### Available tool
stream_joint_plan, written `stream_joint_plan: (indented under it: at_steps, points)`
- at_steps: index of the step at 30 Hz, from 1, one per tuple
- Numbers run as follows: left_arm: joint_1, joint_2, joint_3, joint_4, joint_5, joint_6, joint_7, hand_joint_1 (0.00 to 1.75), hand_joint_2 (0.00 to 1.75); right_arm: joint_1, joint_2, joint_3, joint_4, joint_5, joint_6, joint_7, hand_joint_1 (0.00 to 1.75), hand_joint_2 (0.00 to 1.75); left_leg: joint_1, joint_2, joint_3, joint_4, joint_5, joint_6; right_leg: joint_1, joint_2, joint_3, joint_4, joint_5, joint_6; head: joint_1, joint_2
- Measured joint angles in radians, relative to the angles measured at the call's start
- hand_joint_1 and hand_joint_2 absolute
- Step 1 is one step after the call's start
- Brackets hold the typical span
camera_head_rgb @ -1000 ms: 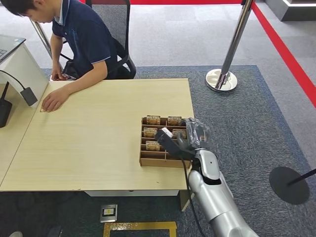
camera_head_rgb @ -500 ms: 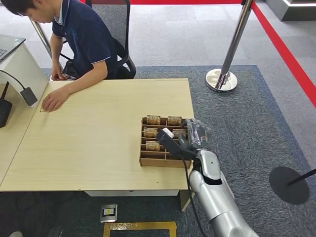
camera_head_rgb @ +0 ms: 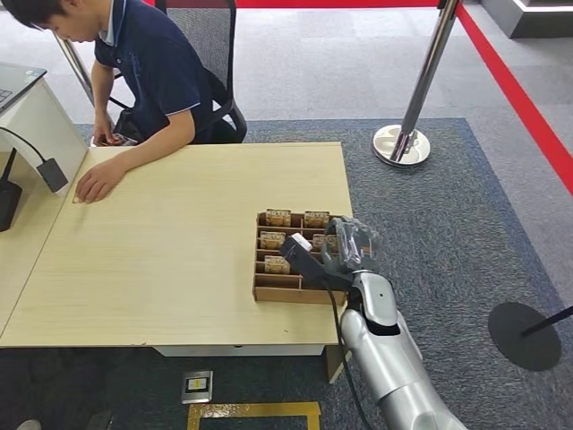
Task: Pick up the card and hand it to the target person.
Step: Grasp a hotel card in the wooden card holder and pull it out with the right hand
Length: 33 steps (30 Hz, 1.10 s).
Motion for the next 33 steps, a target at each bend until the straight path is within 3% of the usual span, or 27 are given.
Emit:
stream_joint_plan:
  at_steps: [33]
  points:
    - [0.0, 0.0, 0.024, 0.0, -0.002, 0.002, 0.006, 0.0, 0.0, -0.049, 0.008, 0.0, 0.064, -0.006, 0.001, 0.001, 0.87, 1.75, 0.0, 0.0, -0.001, 0.0, 0.0, 0.0, 0.0, 0.0, 0.0, 0.0, 0.0, 0.0, 0.0, 0.0]
